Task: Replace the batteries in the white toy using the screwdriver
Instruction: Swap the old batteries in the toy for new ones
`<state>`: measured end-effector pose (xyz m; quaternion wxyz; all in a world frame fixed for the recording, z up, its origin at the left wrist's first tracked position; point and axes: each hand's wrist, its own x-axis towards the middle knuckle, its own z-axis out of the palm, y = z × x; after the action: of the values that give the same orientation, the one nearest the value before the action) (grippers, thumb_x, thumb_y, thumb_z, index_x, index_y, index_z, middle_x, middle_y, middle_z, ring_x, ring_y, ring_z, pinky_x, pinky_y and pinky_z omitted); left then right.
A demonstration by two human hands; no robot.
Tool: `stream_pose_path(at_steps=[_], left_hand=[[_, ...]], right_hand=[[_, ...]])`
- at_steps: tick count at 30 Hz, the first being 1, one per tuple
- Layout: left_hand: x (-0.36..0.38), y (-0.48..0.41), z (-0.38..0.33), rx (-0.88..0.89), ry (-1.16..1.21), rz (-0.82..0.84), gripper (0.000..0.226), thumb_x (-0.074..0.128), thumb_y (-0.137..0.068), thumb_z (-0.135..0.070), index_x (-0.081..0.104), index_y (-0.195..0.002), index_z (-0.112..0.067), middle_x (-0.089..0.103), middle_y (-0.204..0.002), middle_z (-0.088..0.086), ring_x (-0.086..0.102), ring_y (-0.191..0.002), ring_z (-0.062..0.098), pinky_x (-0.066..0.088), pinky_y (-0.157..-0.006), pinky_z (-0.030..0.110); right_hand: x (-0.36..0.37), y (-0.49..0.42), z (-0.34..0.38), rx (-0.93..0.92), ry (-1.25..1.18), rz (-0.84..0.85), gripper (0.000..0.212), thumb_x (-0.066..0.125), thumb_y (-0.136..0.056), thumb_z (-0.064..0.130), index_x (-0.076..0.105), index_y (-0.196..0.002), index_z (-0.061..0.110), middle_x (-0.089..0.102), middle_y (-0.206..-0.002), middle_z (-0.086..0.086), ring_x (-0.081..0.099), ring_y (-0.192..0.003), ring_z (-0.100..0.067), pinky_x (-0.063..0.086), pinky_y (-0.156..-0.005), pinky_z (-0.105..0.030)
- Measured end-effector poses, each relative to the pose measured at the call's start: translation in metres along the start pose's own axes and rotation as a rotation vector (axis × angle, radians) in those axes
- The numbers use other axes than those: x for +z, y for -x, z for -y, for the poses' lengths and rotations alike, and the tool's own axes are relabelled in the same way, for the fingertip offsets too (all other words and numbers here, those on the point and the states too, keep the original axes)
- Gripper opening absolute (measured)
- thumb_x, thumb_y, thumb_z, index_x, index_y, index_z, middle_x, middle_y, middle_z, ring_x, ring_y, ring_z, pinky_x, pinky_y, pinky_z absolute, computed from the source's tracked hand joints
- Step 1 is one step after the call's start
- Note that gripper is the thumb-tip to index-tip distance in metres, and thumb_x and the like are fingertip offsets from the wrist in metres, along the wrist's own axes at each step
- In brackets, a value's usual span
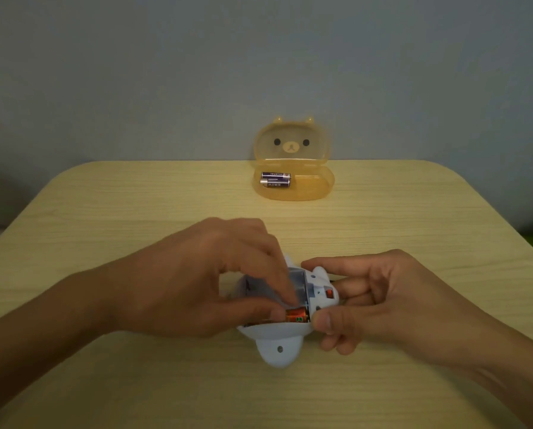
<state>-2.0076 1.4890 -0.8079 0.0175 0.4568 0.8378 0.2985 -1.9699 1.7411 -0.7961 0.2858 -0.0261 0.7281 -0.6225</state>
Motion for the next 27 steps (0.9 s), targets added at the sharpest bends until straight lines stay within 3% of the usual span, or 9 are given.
stream_pose_path(at_steps=[7,12,17,21,25,27], left_hand=[[0.01,0.004,-0.01,0.031,-0.037,0.051,0.019,0.077,-0.094,-0.034,0.079,-0.112,-0.029,0.07,-0.106,-0.012,0.058,-0.095,0.016,0.051,-0.076,0.036],[0.01,-0.002,-0.018,0.081,-0.146,0.102,0.019,0.075,-0.089,-0.044,0.073,-0.101,-0.03,0.066,-0.097,-0.011,0.054,-0.086,0.017,0.044,-0.073,0.032],[0.006,-0.003,-0.018,0.118,-0.119,0.099,0.017,0.078,-0.087,-0.034,0.065,-0.095,-0.026,0.058,-0.085,-0.012,0.048,-0.076,0.015,0.038,-0.07,0.023],[0.004,0.003,-0.008,0.084,-0.013,0.041,0.016,0.078,-0.088,-0.017,0.065,-0.095,-0.023,0.061,-0.082,-0.007,0.054,-0.079,0.015,0.044,-0.065,0.032],[-0.001,0.002,0.001,0.043,0.077,-0.002,0.016,0.08,-0.088,-0.016,0.071,-0.101,-0.022,0.069,-0.093,-0.011,0.065,-0.086,0.012,0.051,-0.07,0.028],[-0.005,-0.005,0.002,0.033,0.174,-0.058,0.017,0.081,-0.088,-0.015,0.075,-0.104,-0.019,0.075,-0.096,-0.012,0.072,-0.088,0.013,0.056,-0.073,0.034]], right_hand=[[0.003,0.001,0.003,-0.003,0.012,-0.006,0.06,0.082,-0.068,0.005,0.07,-0.127,0.014,0.082,-0.09,-0.022,0.078,-0.066,-0.025,0.062,-0.057,-0.026],[0.006,0.001,0.003,-0.009,-0.001,0.003,0.055,0.083,-0.067,0.006,0.074,-0.12,0.015,0.082,-0.09,-0.021,0.077,-0.064,-0.024,0.061,-0.056,-0.025],[0.008,0.0,0.001,-0.021,-0.01,-0.002,0.052,0.083,-0.067,0.005,0.076,-0.117,0.015,0.083,-0.09,-0.021,0.077,-0.062,-0.023,0.061,-0.055,-0.025],[0.007,-0.002,0.001,-0.017,0.002,-0.004,0.06,0.084,-0.067,0.007,0.071,-0.125,0.013,0.083,-0.089,-0.019,0.077,-0.063,-0.023,0.061,-0.056,-0.026],[0.005,-0.004,0.002,-0.03,0.027,-0.031,0.052,0.082,-0.072,0.0,0.073,-0.122,0.012,0.082,-0.09,-0.022,0.077,-0.062,-0.024,0.062,-0.056,-0.026],[0.005,-0.004,0.002,-0.025,0.02,-0.028,0.052,0.082,-0.07,0.003,0.074,-0.121,0.012,0.082,-0.092,-0.022,0.077,-0.063,-0.025,0.063,-0.057,-0.026]])
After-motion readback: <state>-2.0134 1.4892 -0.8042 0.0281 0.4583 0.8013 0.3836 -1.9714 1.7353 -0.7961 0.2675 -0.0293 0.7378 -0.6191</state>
